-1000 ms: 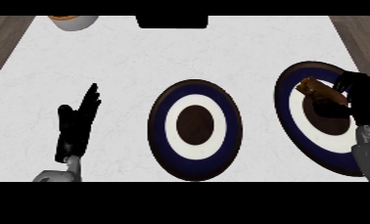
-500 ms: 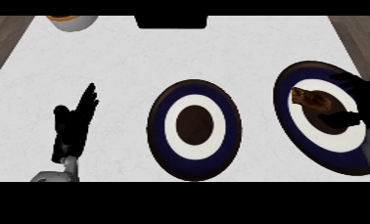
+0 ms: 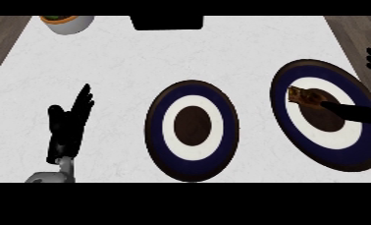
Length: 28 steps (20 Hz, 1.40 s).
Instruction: Pick the sweet potato from the plate and place it in the plate
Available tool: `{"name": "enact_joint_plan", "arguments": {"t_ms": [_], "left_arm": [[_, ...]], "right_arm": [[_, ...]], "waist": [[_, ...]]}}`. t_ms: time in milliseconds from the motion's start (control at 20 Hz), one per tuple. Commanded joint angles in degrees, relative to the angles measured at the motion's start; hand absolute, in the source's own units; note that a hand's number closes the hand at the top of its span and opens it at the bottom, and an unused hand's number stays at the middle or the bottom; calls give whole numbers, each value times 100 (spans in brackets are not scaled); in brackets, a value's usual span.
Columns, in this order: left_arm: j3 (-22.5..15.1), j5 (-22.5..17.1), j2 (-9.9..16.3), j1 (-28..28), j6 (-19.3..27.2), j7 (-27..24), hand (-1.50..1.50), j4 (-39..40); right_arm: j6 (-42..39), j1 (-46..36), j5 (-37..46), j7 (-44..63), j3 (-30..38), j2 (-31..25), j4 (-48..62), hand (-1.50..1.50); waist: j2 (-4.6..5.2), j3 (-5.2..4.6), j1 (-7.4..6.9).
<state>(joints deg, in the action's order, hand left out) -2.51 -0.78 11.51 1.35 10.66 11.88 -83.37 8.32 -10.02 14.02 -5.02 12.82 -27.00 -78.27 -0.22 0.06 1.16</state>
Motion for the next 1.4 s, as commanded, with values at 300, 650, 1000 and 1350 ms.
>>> {"name": "enact_joint_plan", "arguments": {"t_ms": [300, 650, 1000, 1350], "left_arm": [[-215, 362, -342, 47, 123, -40, 0, -2], [-108, 341, -360, -180, -134, 121, 0, -309], [61, 323, -278, -268, -358, 100, 0, -438], [244, 406, -433, 106, -339, 23, 0, -50]], "right_arm": [[-1019, 799, -1227, -1353, 758, 166, -9, -150], [-1492, 621, -1267, -2278, 1104, -88, 947, -150], [-530, 432, -543, -2389, 828, 418, 1311, -150], [-654, 685, -658, -2159, 1137, 113, 1058, -150]], "waist": [[19, -6, -97], [21, -6, -121], [23, -5, -144], [19, -7, -107]]}}
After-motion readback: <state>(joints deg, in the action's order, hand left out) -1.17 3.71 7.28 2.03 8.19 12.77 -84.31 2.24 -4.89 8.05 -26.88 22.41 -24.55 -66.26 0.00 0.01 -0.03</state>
